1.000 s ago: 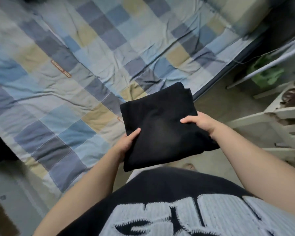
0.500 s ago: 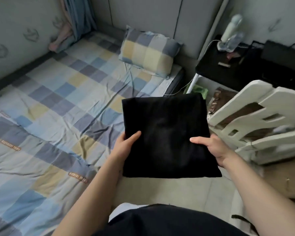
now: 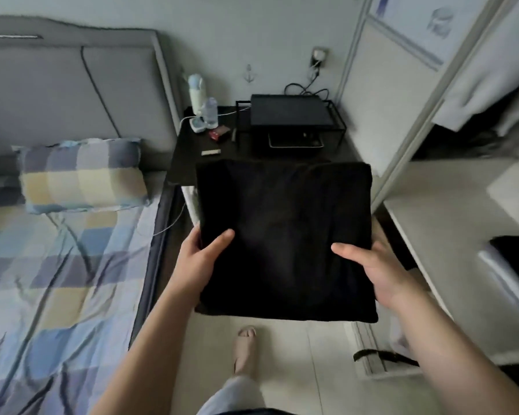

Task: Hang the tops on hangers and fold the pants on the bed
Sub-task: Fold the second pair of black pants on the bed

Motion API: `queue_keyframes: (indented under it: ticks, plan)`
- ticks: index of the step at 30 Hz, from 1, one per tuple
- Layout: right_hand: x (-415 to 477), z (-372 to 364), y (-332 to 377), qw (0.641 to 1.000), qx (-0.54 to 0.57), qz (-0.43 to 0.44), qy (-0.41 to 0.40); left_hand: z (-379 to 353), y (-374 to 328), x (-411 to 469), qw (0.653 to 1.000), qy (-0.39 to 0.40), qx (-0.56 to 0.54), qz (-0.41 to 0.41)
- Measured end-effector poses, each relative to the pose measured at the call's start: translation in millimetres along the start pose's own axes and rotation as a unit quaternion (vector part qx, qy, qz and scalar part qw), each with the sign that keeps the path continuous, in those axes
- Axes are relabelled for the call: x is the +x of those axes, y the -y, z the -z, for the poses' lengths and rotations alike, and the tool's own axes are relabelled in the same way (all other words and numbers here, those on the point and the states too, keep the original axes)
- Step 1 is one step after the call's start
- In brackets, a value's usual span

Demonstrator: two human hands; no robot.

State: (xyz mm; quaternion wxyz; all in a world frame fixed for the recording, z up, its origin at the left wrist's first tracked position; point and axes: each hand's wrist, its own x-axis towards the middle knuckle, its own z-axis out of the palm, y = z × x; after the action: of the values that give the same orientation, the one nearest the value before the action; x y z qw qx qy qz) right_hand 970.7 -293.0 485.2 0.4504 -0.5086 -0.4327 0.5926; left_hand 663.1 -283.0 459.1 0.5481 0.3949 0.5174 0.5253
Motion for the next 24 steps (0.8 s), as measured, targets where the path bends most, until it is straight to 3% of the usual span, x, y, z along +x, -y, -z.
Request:
queue_keyframes:
  ticks: [5,11,18,24]
  plan:
    - [14,82,18,0.989,0.066,0.034,-0.126,-112,-21,90,0.989,0.144,0.032,-0.029]
    - [23,163,35,0.949,0.109,0.044,-0.293,-248,-38,174,0.945,0.318,0.064,-0.036]
    - [2,218,11,0.862,0.177,0.020,-0.474,-377,-9,219,0.873,0.477,0.088,0.049]
    - [-7,263,-4,0.796,0.204,-0.004,-0.570,-477,31,224,0.834,0.531,0.111,0.102]
